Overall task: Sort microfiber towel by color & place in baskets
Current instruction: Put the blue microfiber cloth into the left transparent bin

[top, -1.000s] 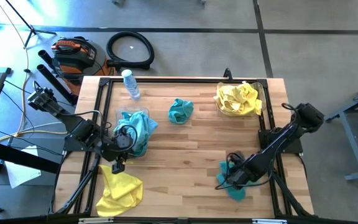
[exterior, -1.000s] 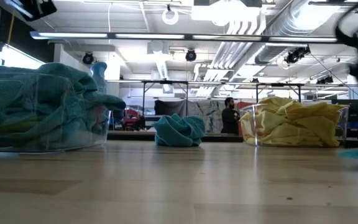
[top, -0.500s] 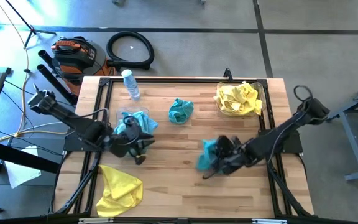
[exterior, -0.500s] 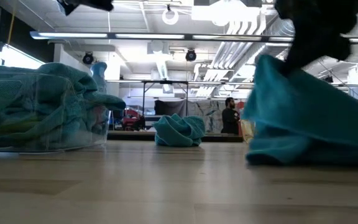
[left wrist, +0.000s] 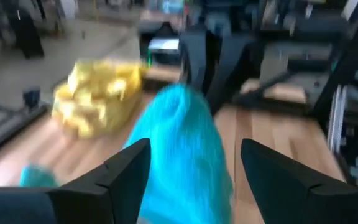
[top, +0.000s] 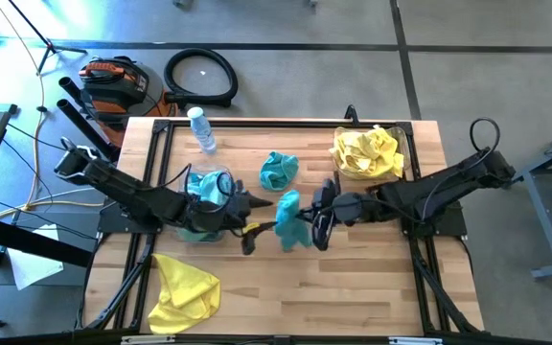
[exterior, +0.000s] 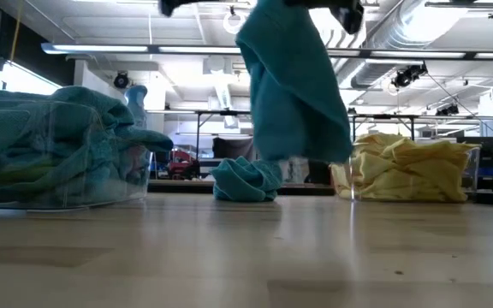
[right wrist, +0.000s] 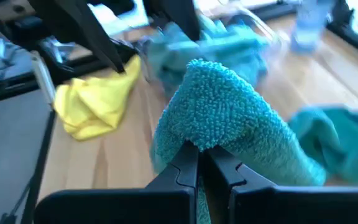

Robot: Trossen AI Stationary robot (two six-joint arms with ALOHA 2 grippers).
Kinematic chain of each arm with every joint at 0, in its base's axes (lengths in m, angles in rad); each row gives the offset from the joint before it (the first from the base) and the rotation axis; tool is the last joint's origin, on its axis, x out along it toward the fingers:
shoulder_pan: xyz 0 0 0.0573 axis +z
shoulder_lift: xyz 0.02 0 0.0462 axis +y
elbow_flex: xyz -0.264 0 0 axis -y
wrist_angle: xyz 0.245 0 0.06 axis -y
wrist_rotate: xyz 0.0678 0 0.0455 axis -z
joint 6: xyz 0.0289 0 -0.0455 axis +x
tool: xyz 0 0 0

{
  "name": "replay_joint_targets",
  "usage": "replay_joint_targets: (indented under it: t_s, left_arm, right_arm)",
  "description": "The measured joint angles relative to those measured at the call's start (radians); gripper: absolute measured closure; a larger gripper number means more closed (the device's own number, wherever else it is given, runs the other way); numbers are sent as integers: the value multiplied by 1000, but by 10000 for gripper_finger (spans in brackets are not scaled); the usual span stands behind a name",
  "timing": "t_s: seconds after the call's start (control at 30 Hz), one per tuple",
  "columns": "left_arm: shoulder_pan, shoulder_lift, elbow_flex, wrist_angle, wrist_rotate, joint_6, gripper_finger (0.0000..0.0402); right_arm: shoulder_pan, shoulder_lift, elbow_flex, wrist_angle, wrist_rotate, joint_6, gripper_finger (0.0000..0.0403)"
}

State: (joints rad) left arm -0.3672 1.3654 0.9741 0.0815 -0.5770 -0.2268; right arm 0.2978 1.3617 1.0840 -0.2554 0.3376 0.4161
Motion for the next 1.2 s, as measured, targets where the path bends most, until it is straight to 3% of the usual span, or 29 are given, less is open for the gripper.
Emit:
replay_joint_targets:
  t_s: [0.1,0.2,0.53,0.67,0.9,1.03,1.2]
  left_arm:
    - [25,34,0,111,3,46,159]
    - [51,58,0,162,80,45,158]
    - [92,114,0,158,123,44,168]
    - [101,113,0,143,123,-13,223]
    - [113,108,0,118,123,-38,387]
    - [117,82,0,78,119,-50,386]
    - [117,-41,0,-158,43,-102,397]
  right_arm:
    - [-15,0,13,47,-18,-76,402]
    - [-24,0,15,110,-18,-133,402]
    - [-32,0,17,245,-24,-260,402]
    - [-41,0,17,245,-24,-229,402]
    - [-83,0,17,208,-83,-125,387]
    - [-98,0,17,176,-134,-79,349]
    - [-103,0,17,107,-131,-76,310]
